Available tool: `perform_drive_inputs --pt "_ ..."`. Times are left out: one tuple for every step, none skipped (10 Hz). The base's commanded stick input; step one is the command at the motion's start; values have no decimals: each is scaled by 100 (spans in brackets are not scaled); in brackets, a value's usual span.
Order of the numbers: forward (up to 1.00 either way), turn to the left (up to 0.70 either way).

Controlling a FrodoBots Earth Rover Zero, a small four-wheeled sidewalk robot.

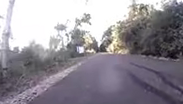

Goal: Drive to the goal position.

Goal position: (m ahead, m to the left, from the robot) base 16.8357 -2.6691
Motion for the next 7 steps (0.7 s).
perform_drive_inputs --pt "100 0" --pt "100 0" --pt "100 0" --pt "100 0" --pt "100 0" --pt "100 0" --pt "100 0"
